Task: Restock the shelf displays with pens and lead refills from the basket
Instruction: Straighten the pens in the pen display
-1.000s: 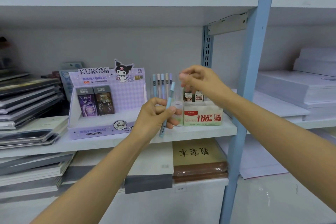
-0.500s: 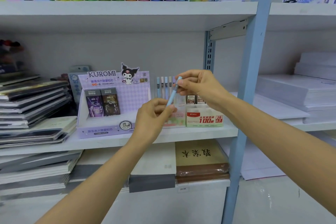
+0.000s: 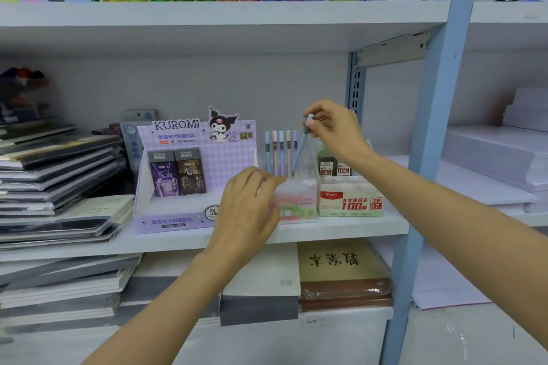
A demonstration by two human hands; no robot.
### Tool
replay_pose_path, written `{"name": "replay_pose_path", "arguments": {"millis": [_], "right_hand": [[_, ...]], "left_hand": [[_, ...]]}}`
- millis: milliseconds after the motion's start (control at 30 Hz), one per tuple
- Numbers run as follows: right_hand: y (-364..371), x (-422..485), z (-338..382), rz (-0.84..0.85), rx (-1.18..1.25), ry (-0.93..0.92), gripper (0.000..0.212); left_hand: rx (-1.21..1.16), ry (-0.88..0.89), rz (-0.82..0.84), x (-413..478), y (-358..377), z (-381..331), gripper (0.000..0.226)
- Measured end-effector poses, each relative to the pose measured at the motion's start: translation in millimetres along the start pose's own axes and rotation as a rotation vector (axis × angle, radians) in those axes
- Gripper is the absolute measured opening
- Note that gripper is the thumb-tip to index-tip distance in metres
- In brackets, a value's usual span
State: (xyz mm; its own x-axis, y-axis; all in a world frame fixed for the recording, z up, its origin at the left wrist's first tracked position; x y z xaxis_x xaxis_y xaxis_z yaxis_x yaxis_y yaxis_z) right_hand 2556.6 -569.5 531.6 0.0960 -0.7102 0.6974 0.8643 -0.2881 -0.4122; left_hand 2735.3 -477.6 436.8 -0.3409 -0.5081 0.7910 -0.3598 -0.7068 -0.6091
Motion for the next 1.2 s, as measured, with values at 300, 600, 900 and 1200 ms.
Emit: {"name": "replay_pose_path", "arguments": {"millis": [300,600,900,1200], "right_hand": [[10,4,18,0.104,0.156,-0.086,0.013],[27,4,12,0.227,0.046,-0.076,0.008],[44,4,11,0.215,-0.025,-0.095,0.016],[51,-6,22,0.249,-0.266,-0.095,0.034]], "left_hand": [[-0.088,-0.010,-0.121,-10,-1,11,0.047],[-0.089,-0.088,-0.036,-12,-2,19,0.047],[-0.138,-0.169,0.019,-19,4,16,0.051],[-0.198,-0.168,0.119,-25,7,16,0.060]]}}
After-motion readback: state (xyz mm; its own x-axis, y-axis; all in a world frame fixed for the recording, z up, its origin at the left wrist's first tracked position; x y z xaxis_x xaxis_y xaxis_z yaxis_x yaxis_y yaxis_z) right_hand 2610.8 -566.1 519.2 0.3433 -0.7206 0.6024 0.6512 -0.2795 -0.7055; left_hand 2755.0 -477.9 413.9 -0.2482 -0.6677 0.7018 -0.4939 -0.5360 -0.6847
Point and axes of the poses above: each hand's wrist, its own x-axis towards the middle knuckle, its own y-axis out of the palm, z = x × y, the point moved 3 cm from there along x, towards the middle knuckle
